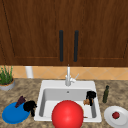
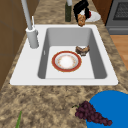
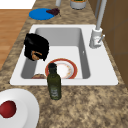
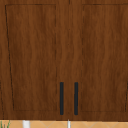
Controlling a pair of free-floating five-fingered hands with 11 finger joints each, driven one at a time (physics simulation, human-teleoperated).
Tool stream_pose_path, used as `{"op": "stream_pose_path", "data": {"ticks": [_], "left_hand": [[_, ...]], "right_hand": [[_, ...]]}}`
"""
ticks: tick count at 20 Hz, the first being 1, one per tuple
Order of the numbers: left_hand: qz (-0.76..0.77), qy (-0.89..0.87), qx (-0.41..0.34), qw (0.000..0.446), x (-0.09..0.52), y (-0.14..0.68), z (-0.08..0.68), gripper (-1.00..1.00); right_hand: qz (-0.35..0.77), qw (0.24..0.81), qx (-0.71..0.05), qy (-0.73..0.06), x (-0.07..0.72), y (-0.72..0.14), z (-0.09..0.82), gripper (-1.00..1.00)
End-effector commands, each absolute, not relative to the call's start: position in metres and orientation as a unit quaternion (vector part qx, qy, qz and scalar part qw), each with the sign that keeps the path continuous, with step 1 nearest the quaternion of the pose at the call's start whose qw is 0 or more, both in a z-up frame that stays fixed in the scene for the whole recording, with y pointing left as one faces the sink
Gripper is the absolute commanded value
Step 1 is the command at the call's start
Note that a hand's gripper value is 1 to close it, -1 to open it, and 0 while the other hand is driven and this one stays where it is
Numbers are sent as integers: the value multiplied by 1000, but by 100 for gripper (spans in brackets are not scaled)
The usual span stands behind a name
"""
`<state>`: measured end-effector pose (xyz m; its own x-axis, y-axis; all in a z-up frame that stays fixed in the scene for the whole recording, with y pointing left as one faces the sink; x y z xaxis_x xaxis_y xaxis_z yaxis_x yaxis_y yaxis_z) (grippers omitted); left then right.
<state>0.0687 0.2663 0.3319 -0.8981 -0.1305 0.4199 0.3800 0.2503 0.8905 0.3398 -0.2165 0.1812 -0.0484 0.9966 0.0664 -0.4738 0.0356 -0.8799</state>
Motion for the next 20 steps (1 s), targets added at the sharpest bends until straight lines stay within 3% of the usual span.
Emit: {"op": "stream_pose_path", "data": {"ticks": [1, 20], "left_hand": [[-607, -762, -82, 210, 69, 266, 332, 0], [-607, -762, -82, 210, 69, 266, 332, 0]], "right_hand": [[589, 624, -340, -384, 331, -234, 198, 100], [589, 622, -342, -385, 249, -299, 324, 100]]}}
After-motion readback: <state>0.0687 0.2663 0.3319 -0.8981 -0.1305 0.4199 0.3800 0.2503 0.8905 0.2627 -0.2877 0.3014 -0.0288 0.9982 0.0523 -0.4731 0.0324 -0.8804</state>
